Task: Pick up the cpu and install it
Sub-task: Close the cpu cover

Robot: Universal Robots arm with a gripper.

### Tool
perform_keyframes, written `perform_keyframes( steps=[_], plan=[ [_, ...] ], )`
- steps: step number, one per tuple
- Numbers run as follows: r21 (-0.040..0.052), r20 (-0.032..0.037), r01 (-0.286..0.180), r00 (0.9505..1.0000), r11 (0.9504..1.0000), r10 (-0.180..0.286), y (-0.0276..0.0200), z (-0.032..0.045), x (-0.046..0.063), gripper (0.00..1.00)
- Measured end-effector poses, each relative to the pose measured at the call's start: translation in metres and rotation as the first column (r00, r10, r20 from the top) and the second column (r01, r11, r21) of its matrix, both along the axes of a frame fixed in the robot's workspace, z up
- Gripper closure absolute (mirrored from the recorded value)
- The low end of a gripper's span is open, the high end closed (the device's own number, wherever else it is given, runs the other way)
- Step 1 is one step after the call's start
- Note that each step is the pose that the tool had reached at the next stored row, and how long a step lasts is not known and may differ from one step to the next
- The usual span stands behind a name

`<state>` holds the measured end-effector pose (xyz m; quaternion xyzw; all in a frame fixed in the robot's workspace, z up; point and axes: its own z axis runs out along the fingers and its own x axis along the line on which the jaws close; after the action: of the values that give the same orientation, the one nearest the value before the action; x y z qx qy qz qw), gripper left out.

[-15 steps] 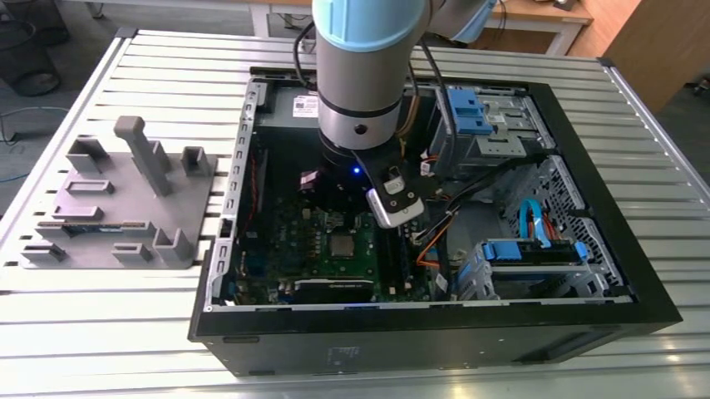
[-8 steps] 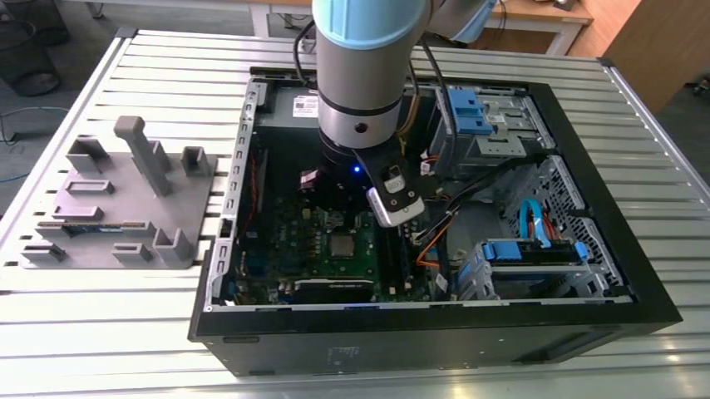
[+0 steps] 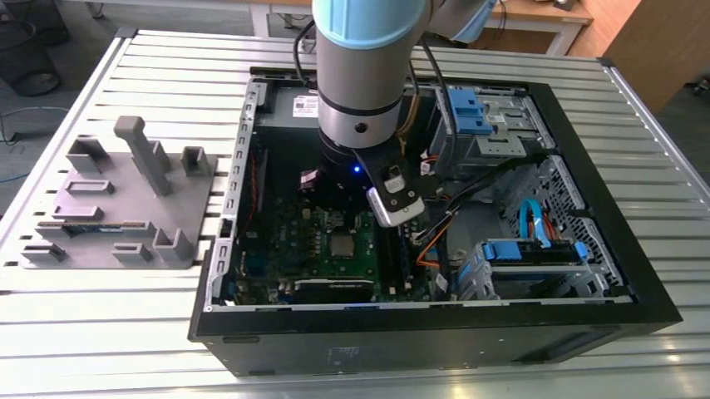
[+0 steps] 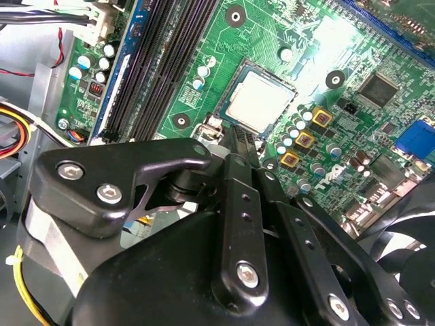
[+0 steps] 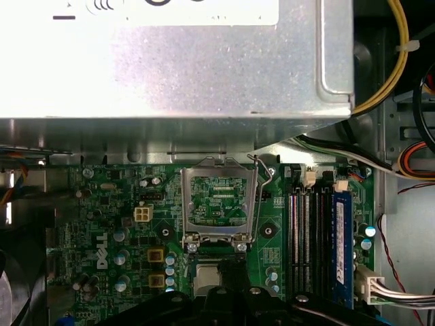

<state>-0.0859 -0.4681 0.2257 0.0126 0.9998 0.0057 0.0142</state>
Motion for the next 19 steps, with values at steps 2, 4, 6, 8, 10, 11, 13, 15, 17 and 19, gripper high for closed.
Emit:
perform_keyframes(
  steps=[2,4,6,8,10,11,13,15,17,19],
  plan=[
    [0.0000,0.0001,0.000,1.0000,1.0000,0.000,0.0000,0.0000,0.000,0.89],
    [-0.0001,0.0000,0.000,1.0000,1.0000,0.000,0.0000,0.0001,0.001,0.89],
    [-0.0001,-0.0001,0.000,1.0000,1.0000,0.000,0.0001,-0.0001,0.004,0.89],
    [0.0001,0.0000,0.000,1.0000,1.0000,0.000,0.0002,-0.0004,0.008,0.89],
    [0.0000,0.0000,0.000,1.0000,1.0000,0.000,0.0003,-0.0005,0.012,0.89],
    [0.0001,0.0000,0.000,1.0000,1.0000,0.000,0.0005,-0.0006,0.013,0.89],
    [0.0000,0.0000,0.000,1.0000,1.0000,0.000,0.0009,-0.0008,0.014,0.89],
    [0.0000,0.0000,0.000,1.0000,1.0000,0.000,0.0021,-0.0011,0.015,0.89],
    [0.0000,0.0000,0.000,1.0000,1.0000,0.000,0.0042,-0.0014,0.016,0.89],
    [0.0000,0.0000,0.000,1.0000,1.0000,0.000,0.0067,-0.0017,0.016,0.89]
  ],
)
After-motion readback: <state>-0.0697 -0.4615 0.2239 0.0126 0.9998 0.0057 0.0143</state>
